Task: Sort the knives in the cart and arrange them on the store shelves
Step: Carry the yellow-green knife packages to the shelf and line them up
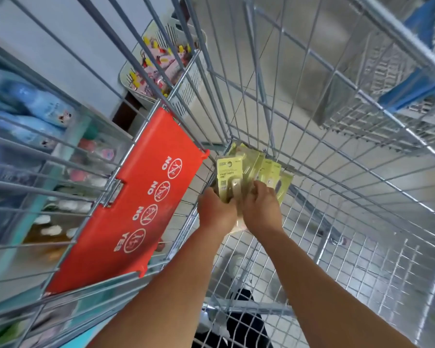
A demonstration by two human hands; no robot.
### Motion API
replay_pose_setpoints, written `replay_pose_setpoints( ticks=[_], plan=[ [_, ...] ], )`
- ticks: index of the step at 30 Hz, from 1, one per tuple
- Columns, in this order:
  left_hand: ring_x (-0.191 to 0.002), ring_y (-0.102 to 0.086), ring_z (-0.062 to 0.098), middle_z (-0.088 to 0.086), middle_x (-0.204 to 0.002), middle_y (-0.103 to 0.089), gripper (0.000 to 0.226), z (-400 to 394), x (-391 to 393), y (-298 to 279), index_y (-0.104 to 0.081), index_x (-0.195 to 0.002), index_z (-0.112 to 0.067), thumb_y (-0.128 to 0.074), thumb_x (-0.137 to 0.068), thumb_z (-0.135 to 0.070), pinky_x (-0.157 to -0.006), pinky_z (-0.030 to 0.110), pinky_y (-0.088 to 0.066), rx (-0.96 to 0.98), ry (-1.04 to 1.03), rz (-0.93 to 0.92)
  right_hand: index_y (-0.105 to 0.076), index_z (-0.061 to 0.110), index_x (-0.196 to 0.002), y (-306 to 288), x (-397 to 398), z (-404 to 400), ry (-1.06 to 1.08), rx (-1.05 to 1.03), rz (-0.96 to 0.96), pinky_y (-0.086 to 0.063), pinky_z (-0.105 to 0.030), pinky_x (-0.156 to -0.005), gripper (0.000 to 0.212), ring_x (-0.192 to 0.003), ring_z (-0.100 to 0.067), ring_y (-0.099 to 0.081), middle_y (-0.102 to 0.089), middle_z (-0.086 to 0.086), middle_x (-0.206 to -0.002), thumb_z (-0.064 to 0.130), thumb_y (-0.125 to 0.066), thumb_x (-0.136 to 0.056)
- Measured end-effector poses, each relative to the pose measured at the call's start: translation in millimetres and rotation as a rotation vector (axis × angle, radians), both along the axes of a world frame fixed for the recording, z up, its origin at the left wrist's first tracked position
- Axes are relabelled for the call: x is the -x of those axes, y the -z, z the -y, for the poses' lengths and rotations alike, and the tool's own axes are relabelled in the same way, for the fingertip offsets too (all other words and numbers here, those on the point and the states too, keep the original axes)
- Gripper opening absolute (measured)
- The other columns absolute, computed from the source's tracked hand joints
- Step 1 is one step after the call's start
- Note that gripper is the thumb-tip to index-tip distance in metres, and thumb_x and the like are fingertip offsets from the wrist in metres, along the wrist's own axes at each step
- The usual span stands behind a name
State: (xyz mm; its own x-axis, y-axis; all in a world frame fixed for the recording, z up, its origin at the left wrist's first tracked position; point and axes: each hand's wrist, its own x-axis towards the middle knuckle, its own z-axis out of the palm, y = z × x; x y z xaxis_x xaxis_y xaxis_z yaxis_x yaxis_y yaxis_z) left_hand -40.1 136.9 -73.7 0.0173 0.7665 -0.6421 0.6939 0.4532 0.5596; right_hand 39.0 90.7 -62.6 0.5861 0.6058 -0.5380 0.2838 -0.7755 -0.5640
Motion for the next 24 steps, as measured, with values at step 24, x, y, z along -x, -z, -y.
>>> replay_pose_setpoints(
  ticks=[24],
  plan=[
    [-0.087, -0.053, 0.017, 0.003, -0.1, -0.056, 0.023, 5, 23, -14, -0.046, -0.107, -0.012, -0.059, -0.089, -0.016, -0.068, 0.026, -0.04, 0.024, 0.041, 0.152, -0.057, 0.02, -0.104, 9, -17, -54, 0.3, -0.089, -0.078, -0.046, -0.027, -0.07, 0.022, -0.092, -0.019, -0.057, -0.06, 0.004, -0.093, 0.037, -0.051, -0.092]
  ],
)
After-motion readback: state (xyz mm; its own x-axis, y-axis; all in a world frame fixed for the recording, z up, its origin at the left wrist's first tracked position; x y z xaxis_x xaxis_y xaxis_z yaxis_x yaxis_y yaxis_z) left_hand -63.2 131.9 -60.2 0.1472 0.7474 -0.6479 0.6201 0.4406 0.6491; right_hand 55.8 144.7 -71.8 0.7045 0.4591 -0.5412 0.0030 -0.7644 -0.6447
